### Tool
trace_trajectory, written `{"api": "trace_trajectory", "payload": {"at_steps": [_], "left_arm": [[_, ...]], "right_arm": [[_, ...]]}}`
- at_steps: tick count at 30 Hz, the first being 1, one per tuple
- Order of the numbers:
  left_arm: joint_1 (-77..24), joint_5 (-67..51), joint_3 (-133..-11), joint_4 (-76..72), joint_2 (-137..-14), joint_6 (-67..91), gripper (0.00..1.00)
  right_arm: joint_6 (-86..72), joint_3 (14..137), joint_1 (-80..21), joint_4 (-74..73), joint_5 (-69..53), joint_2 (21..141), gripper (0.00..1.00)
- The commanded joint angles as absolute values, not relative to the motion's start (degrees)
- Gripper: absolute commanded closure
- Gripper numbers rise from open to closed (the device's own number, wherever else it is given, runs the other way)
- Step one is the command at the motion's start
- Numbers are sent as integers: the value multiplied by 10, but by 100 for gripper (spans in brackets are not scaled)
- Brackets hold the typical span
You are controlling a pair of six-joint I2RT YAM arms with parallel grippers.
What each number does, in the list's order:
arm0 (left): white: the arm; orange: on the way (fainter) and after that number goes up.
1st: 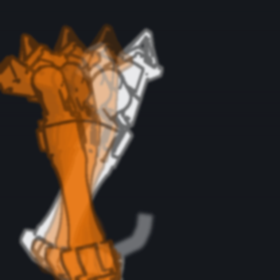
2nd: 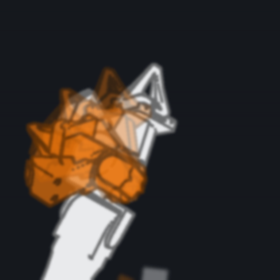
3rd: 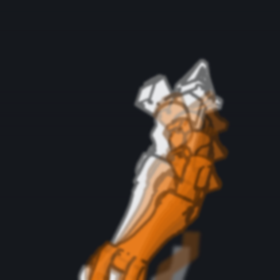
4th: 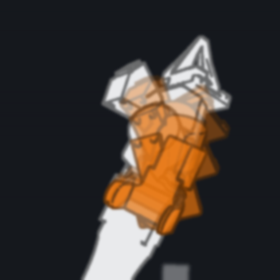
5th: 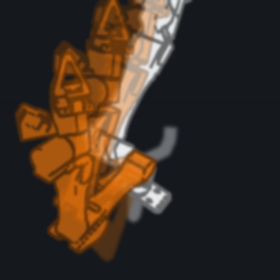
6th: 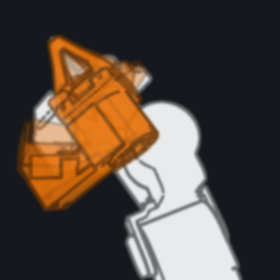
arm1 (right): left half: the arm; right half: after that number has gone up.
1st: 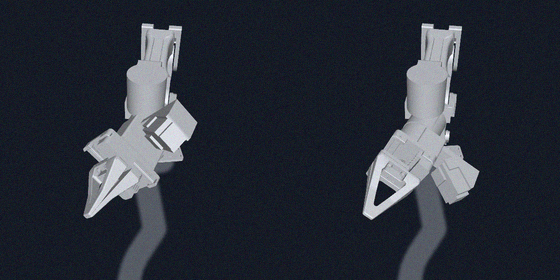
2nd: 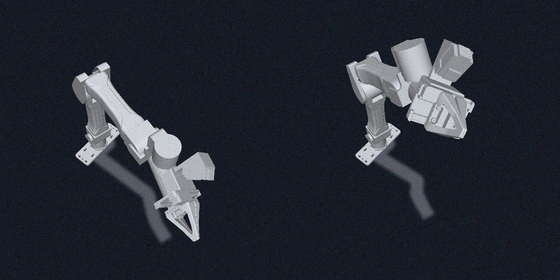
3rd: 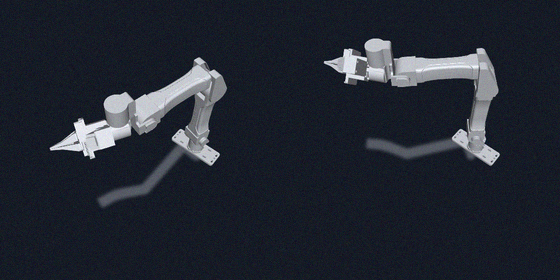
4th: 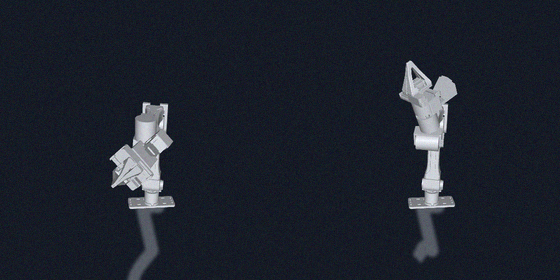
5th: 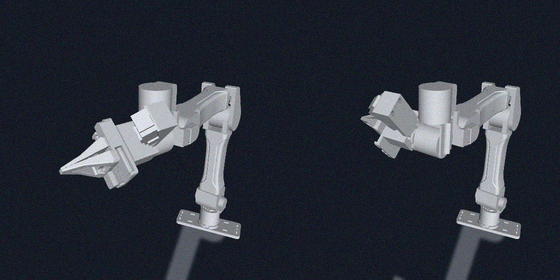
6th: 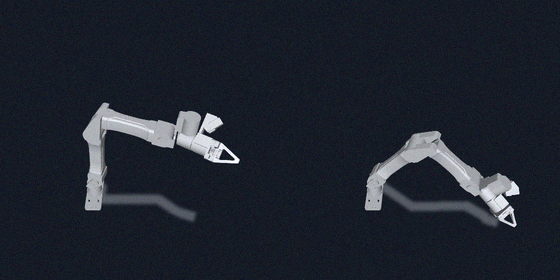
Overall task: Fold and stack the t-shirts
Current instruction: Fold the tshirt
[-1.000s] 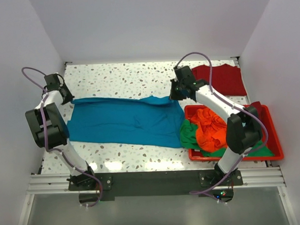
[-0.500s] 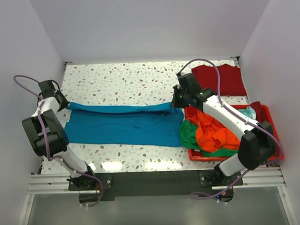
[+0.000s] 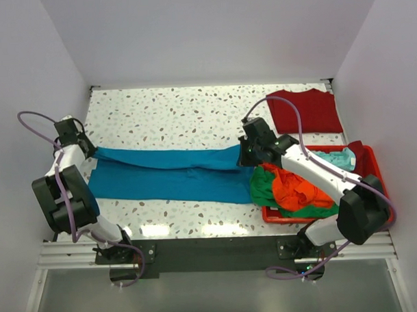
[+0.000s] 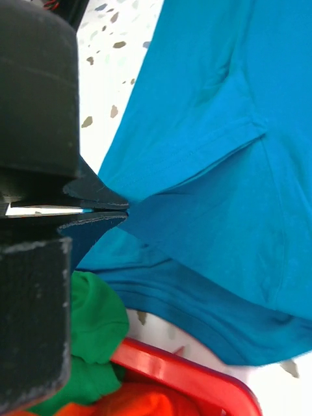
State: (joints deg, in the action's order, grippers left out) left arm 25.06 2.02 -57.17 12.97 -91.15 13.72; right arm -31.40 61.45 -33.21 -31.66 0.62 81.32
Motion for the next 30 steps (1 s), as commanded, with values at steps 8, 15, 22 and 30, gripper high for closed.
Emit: {"api": "trace_trajectory", "payload": {"at_steps": [8, 15, 22, 30], "left_arm": [[255, 101, -545, 138, -888, 140, 65], [256, 117, -543, 144, -858, 148, 20], [220, 78, -524, 153, -789, 153, 15], [187, -30, -615, 251, -790, 141, 16]], "right_arm": [[-334, 568, -363, -328, 36, 787, 100], [-333, 556, -415, -367, 58, 793, 66], [-319, 590, -446, -357, 58, 806, 50], [-304, 698, -436, -236, 7, 956, 55]]}}
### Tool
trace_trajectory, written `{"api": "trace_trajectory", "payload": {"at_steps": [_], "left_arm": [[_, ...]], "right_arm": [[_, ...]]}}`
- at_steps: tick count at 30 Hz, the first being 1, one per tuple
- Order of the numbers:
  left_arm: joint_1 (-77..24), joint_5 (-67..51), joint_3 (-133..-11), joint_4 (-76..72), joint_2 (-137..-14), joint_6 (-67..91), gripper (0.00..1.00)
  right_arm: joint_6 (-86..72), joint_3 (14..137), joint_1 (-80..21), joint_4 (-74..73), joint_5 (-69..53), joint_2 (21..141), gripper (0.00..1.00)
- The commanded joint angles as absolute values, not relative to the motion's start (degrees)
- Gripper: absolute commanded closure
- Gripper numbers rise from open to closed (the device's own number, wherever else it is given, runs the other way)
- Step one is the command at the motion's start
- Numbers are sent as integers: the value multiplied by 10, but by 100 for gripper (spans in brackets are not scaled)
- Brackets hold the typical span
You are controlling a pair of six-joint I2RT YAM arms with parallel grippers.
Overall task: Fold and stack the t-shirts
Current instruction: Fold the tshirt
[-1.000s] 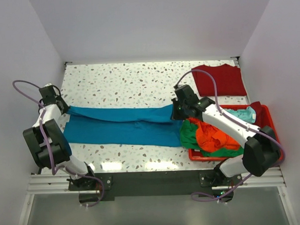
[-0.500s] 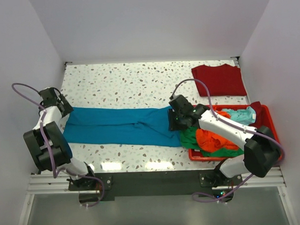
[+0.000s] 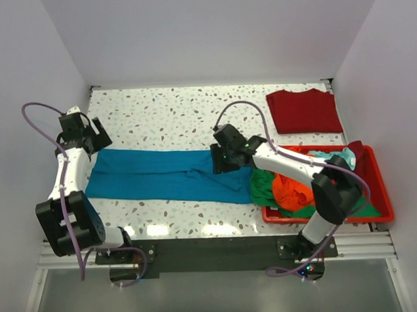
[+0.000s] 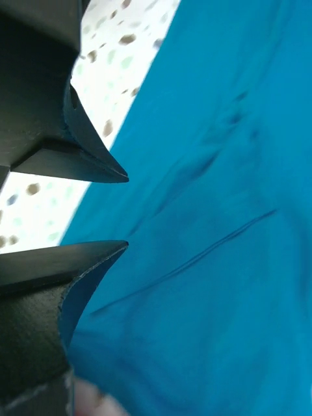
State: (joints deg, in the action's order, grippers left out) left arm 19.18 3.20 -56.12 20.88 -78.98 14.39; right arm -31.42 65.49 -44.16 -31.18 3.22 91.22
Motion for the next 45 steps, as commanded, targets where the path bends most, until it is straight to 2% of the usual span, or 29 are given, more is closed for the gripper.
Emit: {"api": "trace_trajectory", "payload": {"at_steps": [1, 5, 12, 29, 39, 42, 45], "left_arm": [[187, -38, -620, 257, -792, 135, 15], [186, -53, -596, 240, -782, 134, 16], [186, -55, -586, 241, -785, 129, 16], [186, -61, -592, 239, -804, 127, 15], [185, -58, -591, 239, -805, 127, 16], [185, -58, -590, 237, -805, 127, 15], [185, -59, -588, 236, -806, 127, 15]], "right_arm": [[-303, 710, -431, -216, 4, 974, 56], [-292, 804, -425, -208, -12, 1082, 58], [-264, 886, -422, -238, 22, 1163, 58], [-258, 860, -419, -257, 39, 1177, 60], [-255, 885, -418, -279, 19, 1197, 66], [-256, 875, -419, -280, 16, 1191, 69], [-258, 867, -419, -281, 13, 1180, 79]]}}
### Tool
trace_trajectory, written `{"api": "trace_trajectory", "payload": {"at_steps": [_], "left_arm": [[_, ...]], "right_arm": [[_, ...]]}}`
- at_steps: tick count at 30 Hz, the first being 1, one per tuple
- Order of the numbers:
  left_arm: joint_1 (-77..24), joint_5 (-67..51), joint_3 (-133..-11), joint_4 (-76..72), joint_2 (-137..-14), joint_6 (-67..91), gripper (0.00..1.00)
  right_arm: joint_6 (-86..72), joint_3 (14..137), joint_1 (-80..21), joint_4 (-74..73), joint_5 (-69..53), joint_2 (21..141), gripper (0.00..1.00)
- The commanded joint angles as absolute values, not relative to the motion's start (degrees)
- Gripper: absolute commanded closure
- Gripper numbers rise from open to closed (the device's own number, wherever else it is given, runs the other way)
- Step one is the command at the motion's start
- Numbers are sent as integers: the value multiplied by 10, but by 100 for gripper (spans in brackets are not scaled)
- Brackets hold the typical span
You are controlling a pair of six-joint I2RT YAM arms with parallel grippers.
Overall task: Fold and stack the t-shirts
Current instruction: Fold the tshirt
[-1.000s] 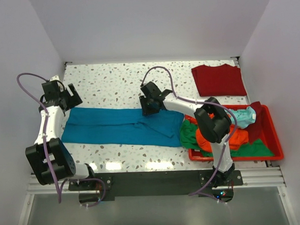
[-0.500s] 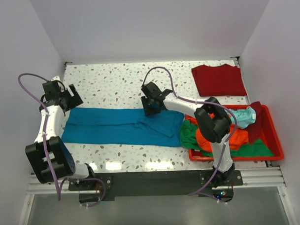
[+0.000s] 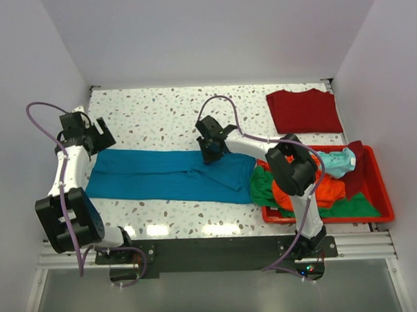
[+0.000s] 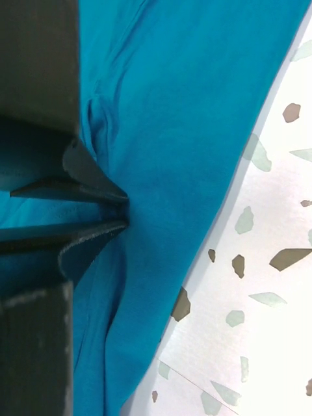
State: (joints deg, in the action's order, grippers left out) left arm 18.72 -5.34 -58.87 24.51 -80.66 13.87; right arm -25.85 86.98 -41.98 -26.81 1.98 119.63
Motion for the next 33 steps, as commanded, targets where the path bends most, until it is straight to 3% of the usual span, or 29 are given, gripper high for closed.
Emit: {"api": "trace_trajectory", "payload": {"at_steps": [1, 5, 10, 33], "left_arm": [[186, -58, -588, 236, -806, 127, 15], [185, -59, -586, 235, -806, 128, 15], [186, -58, -585, 234, -805, 129, 15], [186, -60, -584, 229, -817, 131, 15]], "right_arm": [[-260, 866, -418, -285, 12, 1173, 81], [-266, 861, -419, -287, 16, 1156, 85], [-272, 855, -419, -291, 17, 1138, 99], [-333, 786, -470, -294, 2, 1042, 100]]}}
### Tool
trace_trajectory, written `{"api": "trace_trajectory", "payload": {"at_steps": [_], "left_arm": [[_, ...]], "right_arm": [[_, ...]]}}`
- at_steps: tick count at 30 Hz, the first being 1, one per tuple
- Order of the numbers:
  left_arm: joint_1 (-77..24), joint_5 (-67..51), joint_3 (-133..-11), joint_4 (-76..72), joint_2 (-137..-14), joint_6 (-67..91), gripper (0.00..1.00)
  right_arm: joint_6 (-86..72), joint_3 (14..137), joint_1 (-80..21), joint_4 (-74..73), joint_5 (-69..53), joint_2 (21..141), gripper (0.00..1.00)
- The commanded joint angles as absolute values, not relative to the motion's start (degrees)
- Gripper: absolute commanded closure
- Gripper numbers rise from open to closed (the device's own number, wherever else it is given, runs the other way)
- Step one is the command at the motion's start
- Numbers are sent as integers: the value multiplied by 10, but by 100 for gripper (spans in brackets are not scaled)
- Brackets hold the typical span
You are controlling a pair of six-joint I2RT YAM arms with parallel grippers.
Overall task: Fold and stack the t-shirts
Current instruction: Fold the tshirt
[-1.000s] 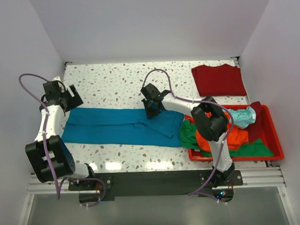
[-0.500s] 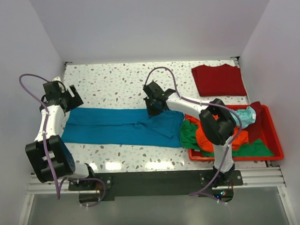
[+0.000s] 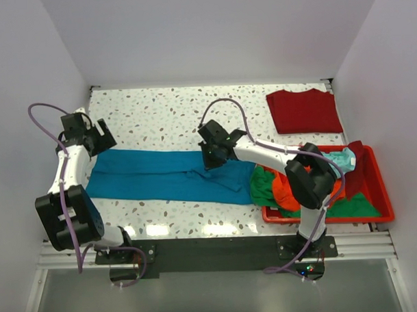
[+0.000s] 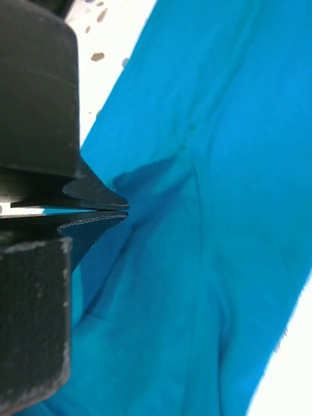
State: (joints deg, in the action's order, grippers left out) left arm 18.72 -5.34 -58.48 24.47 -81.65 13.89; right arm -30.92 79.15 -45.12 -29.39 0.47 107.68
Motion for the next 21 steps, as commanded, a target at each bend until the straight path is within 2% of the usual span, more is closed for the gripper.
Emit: {"api": "trace_trajectory", "payload": {"at_steps": [1, 14, 16, 18, 19, 21], "left_arm": [[185, -60, -584, 229, -817, 130, 15], [185, -63, -584, 229, -823, 132, 15], [185, -63, -584, 229, -824, 131, 15], [185, -62, -584, 229, -826, 130, 15], [186, -61, -584, 229, -826, 131, 15], [185, -59, -585, 230, -829, 129, 15]], "right_arm": [[-337, 780, -474, -293, 1, 1041, 100], [-378, 785, -533, -297, 1, 1070, 100], [-379, 787, -535, -300, 2, 1070, 96], [-379, 788, -539, -301, 2, 1070, 86], [-379, 789, -540, -301, 1, 1070, 75], [-381, 794, -541, -303, 2, 1070, 66]]}}
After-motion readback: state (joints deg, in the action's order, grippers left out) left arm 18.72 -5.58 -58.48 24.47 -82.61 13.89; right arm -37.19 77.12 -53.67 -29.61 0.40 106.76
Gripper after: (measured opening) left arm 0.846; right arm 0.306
